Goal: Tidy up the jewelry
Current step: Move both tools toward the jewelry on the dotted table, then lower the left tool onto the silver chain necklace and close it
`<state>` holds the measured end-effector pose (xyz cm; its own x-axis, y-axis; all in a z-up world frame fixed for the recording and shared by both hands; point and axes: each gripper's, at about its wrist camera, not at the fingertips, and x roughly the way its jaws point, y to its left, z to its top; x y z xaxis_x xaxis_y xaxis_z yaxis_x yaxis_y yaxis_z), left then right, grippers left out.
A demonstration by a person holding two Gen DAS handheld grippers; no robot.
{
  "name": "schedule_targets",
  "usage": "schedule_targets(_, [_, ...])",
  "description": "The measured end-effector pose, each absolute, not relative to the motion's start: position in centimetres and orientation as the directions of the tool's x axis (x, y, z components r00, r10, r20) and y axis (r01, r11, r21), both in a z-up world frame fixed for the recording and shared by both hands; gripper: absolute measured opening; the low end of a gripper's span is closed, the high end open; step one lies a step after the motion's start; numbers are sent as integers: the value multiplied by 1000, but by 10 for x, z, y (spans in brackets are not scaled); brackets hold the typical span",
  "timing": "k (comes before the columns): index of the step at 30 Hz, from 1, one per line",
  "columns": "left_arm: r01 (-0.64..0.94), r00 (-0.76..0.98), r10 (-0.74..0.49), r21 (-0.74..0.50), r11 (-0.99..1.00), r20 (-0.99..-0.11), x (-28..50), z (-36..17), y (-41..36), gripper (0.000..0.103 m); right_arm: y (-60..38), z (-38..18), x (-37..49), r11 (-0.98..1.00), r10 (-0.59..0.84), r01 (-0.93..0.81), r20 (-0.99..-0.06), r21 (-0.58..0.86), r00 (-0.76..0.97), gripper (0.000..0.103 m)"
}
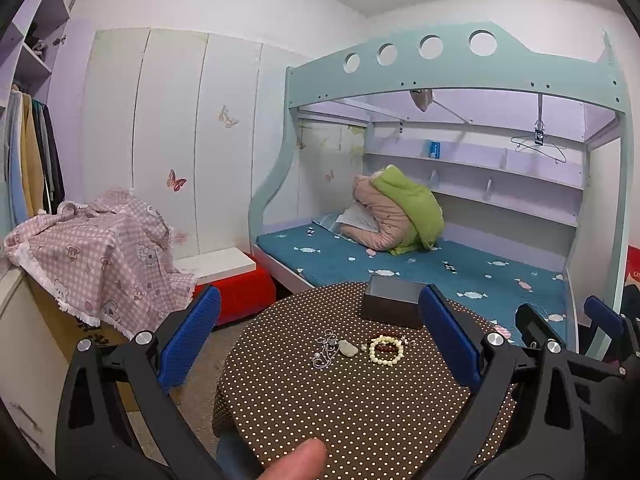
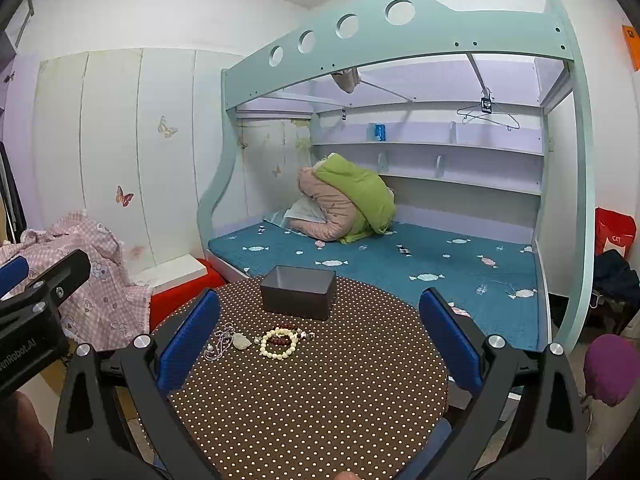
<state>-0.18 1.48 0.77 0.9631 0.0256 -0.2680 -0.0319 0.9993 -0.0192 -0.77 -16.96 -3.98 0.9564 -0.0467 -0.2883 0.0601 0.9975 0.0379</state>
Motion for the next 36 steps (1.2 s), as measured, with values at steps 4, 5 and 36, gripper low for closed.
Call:
schedule_targets(4, [-34, 963, 27, -21, 999, -269, -2, 7, 15, 98, -167, -41, -7, 998, -45, 57, -290, 32, 956, 96])
schedule_targets(5, [-37, 963, 30, -22, 999, -269, -2, 7, 16, 98, -167, -41, -7, 998, -45, 56, -290, 32, 956, 96])
schedule_targets(36, [-110, 880, 98, 1, 994, -465, 86, -55, 46, 98, -175, -88, 86, 999, -32, 28, -475, -15, 880, 96])
